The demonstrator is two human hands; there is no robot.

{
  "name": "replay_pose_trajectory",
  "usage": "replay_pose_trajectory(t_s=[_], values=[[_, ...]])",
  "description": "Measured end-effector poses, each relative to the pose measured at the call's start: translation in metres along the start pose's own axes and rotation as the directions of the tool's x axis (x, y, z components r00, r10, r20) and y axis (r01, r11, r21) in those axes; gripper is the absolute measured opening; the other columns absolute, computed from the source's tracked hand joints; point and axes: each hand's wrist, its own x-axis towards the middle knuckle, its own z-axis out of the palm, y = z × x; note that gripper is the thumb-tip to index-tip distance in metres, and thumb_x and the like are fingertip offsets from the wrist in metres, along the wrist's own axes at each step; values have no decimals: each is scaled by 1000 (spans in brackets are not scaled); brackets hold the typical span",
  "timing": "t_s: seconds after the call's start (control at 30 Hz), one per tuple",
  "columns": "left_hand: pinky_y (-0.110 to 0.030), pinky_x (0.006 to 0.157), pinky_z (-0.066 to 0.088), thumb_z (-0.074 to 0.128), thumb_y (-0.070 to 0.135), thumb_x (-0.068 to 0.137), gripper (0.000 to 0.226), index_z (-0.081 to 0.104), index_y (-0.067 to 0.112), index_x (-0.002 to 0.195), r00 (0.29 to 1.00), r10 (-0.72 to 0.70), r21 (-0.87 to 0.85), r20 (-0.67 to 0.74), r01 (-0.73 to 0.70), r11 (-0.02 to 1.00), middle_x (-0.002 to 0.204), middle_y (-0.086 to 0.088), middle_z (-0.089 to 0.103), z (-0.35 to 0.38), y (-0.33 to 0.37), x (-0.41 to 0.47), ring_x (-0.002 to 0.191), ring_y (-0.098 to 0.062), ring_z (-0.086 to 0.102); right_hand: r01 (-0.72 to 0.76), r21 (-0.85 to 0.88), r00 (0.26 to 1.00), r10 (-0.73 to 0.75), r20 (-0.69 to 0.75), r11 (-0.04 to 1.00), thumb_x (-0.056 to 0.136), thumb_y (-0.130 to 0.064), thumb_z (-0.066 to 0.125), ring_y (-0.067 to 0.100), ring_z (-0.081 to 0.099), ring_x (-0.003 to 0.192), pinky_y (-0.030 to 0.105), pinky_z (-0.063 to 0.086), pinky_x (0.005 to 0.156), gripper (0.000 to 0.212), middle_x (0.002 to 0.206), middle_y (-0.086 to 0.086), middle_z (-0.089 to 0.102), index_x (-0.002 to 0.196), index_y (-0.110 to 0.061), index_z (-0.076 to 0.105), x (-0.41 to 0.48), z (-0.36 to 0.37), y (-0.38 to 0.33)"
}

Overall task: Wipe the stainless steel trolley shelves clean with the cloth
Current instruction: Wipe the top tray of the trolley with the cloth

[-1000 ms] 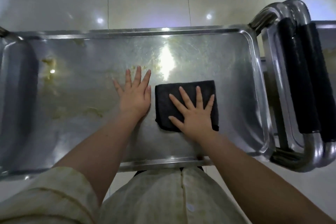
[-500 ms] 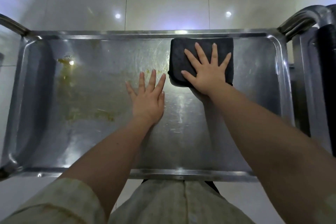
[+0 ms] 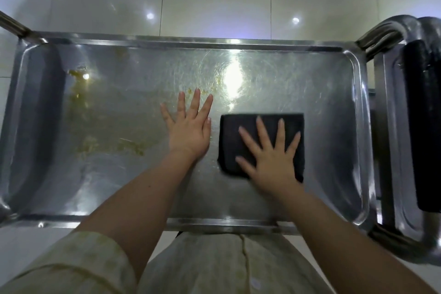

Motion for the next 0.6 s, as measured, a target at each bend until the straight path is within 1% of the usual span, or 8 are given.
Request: replay_pose_trajectory(t_s=[0.07, 0.13, 0.2, 0.27, 0.33, 0.4, 0.5, 0.6], values=[[-68, 112, -10, 13, 44, 102, 55, -6, 42, 154, 1000, 0, 9, -4, 0, 1000, 164, 8, -11, 1, 0, 0, 150, -28, -14, -116, -8, 993, 116, -7, 993, 88, -78, 14, 43, -21, 145, 73, -12, 107, 71, 163, -7, -18, 149, -52, -13, 66, -20, 8], [-69, 112, -9, 11, 46, 102, 55, -6, 42, 154, 1000, 4, 10, -9, -4, 1000, 164, 7, -9, 2, -1, -1, 150, -28, -12, -172, -10, 985, 172, 12, 985, 87, -78, 14, 43, -23, 144, 74, -12, 106, 72, 162, -8, -21, 148, -52, -14, 121, -41, 16], [-69, 111, -9, 11, 50, 101, 56, -7, 42, 154, 1000, 4, 17, -3, -4, 1000, 164, 7, -10, 2, -2, 0, 150, -28, -13, -170, -1, 984, 170, 56, 985, 87, -79, 15, 42, -25, 144, 74, -12, 106, 72, 161, -10, -22, 148, -53, -13, 150, -53, 21], [-69, 111, -10, 11, 55, 100, 59, -9, 42, 154, 1000, 0, 34, 16, 0, 999, 163, 8, -14, 3, -3, 1, 150, -29, -15, -152, -19, 985, 153, 74, 988, 87, -80, 13, 41, -25, 144, 74, -13, 106, 73, 161, -10, -23, 148, -52, -15, 152, -56, 24], [-69, 111, -9, 7, 57, 98, 60, -10, 43, 153, 1000, 1, 47, 17, -1, 999, 163, 8, -15, 4, -2, 0, 150, -28, -15, -133, -54, 989, 136, 62, 990, 86, -80, 9, 41, -24, 144, 73, -12, 107, 73, 161, -10, -22, 148, -51, -16, 132, -49, 23], [-69, 111, -8, 5, 58, 97, 60, -9, 44, 153, 1000, -2, 38, 13, 1, 999, 163, 9, -14, 3, -1, 0, 150, -28, -14, -85, -49, 995, 88, 48, 995, 86, -79, 8, 42, -22, 145, 73, -10, 108, 73, 163, -8, -18, 149, -51, -15, 95, -36, 22], [-70, 111, -8, 4, 58, 95, 60, -9, 44, 152, 1000, -6, 26, 19, 5, 1000, 163, 9, -14, 3, -2, 1, 150, -27, -15, 3, -24, 999, -2, 41, 1000, 88, -76, 21, 45, -12, 147, 75, -3, 108, 73, 165, -4, -1, 153, -48, 2, 7, -8, 20], [-69, 111, -7, 6, 57, 96, 59, -9, 44, 152, 1000, 2, 21, 6, -2, 1000, 161, 11, -17, 4, -3, -1, 150, -27, -16, 91, -36, 990, -87, 112, 995, 87, -75, 31, 49, 3, 146, 79, 10, 104, 73, 163, 1, 17, 153, -45, 18, -83, 16, 10]])
